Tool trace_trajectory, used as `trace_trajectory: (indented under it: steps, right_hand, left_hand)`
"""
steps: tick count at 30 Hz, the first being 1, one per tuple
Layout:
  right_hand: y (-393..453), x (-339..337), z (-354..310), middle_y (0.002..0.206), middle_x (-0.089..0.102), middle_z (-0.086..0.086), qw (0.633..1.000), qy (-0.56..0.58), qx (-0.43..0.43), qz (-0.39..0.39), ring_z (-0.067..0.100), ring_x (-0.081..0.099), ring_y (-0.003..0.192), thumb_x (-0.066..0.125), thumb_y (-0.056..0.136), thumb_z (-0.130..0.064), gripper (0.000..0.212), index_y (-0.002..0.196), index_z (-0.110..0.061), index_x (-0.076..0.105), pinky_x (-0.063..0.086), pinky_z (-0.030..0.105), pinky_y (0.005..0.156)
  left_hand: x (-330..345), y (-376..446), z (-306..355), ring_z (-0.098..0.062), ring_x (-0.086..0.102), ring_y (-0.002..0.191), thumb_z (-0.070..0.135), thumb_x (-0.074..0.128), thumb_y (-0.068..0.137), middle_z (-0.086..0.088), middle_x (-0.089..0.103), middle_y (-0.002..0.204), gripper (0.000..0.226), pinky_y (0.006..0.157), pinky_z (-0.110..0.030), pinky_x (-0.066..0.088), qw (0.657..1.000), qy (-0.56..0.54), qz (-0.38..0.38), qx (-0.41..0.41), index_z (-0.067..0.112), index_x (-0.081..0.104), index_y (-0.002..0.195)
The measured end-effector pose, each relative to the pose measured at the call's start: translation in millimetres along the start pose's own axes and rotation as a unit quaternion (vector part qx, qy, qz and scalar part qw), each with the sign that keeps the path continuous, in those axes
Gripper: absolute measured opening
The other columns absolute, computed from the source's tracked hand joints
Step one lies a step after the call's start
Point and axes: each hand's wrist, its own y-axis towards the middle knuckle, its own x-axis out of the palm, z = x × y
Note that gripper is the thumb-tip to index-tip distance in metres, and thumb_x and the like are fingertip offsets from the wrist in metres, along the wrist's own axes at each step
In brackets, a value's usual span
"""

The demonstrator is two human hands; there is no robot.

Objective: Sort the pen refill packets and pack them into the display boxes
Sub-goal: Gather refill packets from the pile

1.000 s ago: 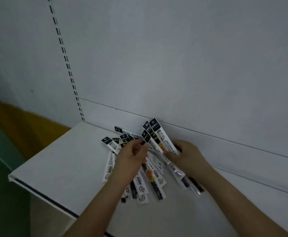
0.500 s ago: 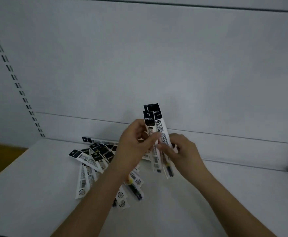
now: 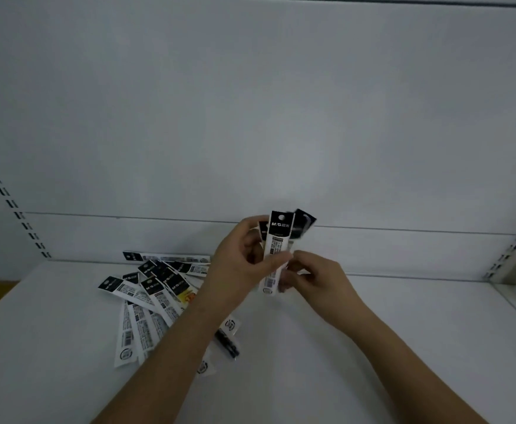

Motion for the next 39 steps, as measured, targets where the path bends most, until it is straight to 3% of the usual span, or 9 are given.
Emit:
trace_trajectory:
  steps: [7,12,16,19,25,28,32,36,39]
  right_hand:
    - [-8.3,14.0,22.7,0.095,0.069,-0.015,0.991,-0.095,0.006,-0.092,0.002,0.063,0.078,0.063,0.09,-0.012,0.022,0.107,-0.024,0.07,0.049,0.014,0.068]
    - [-6.9,9.5,6.3,0.069,0.062,-0.008,0.997,-0.051,0.049,0.023,-0.001,0.059,0.061,0.05,0.097,-0.008,0.019,0.085,-0.019,0.061,0.04,0.009,0.055]
    - [-8.1,7.0,-6.1,0.069,0.067,-0.003,0.987,0.035,0.044,0.149,0.003,0.063,0.058,0.051,0.093,-0.003,0.016,0.094,-0.014,0.063,0.043,0.007,0.054]
    - [-10.1,6.1,-10.0,0.073,0.068,-0.005,0.986,0.047,0.009,0.157,0.008,0.065,0.067,0.043,0.089,-0.006,0.023,0.09,-0.014,0.065,0.047,0.014,0.061]
    - [-8.4,6.4,-22.5,0.104,0.051,-0.008,0.992,0.005,-0.066,0.109,0.009,0.059,0.086,0.06,0.086,-0.043,0.03,0.102,-0.018,0.063,0.047,0.014,0.071]
    - [-5.7,9.9,-32.6,0.091,0.048,-0.012,0.99,-0.037,-0.051,0.125,0.007,0.054,0.075,0.073,0.075,-0.05,0.032,0.093,-0.032,0.053,0.042,0.012,0.064]
    - [0.2,10.6,-35.7,0.064,0.054,-0.012,0.982,-0.021,0.019,0.187,0.002,0.055,0.061,0.076,0.08,-0.028,0.025,0.08,-0.031,0.05,0.038,0.01,0.054]
    - [7.6,-2.3,-28.3,0.066,0.062,0.003,0.989,0.013,0.03,0.144,0.009,0.054,0.056,0.068,0.085,-0.023,0.009,0.09,-0.02,0.061,0.046,0.02,0.055]
    - [6.4,-8.7,-27.7,0.086,0.071,0.001,0.995,0.067,0.032,0.062,0.016,0.067,0.077,0.069,0.086,-0.033,0.02,0.101,-0.026,0.058,0.055,0.037,0.071]
  left_hand:
    - [3.5,-8.6,-27.9,-0.009,0.072,0.085,0.039,0.073,0.079,0.008,0.075,0.094,0.029,0.071,-0.028,0.06,0.995,0.067,-0.01,-0.066,0.024,0.07,0.104]
    - [6.1,-11.0,-30.0,-0.003,0.07,0.09,0.026,0.07,0.088,0.011,0.074,0.099,0.021,0.075,-0.024,0.059,0.997,0.068,0.009,-0.04,0.028,0.066,0.108]
    - [5.1,-13.3,-33.2,0.003,0.068,0.087,0.032,0.072,0.087,0.019,0.073,0.099,0.025,0.076,-0.026,0.058,0.988,0.152,-0.009,-0.014,0.042,0.063,0.108]
    - [9.2,-16.7,-30.1,0.007,0.067,0.085,0.039,0.07,0.087,0.025,0.071,0.094,0.024,0.074,-0.022,0.056,0.981,0.194,-0.018,0.006,0.054,0.061,0.104]
    - [13.5,-16.4,-37.5,-0.005,0.064,0.082,0.041,0.059,0.09,0.009,0.068,0.092,0.024,0.071,-0.026,0.053,0.946,0.32,-0.025,0.041,0.03,0.062,0.111]
    - [19.9,-17.7,-40.5,-0.018,0.064,0.097,0.029,0.061,0.087,0.005,0.065,0.105,0.034,0.077,-0.013,0.045,0.947,0.319,-0.007,0.026,0.016,0.059,0.119]
    - [29.6,-16.9,-35.6,-0.014,0.066,0.089,0.043,0.064,0.086,0.005,0.067,0.1,0.044,0.072,-0.032,0.053,0.924,0.38,-0.028,0.024,0.023,0.046,0.12]
    - [26.3,-21.2,-38.0,0.003,0.065,0.08,0.044,0.071,0.083,0.018,0.068,0.089,0.04,0.067,-0.017,0.05,0.953,0.299,-0.049,-0.023,0.031,0.054,0.117]
    - [21.7,-20.4,-42.1,0.004,0.064,0.075,0.035,0.071,0.086,0.015,0.069,0.081,0.016,0.065,-0.015,0.05,0.96,0.278,-0.034,-0.033,0.032,0.061,0.098]
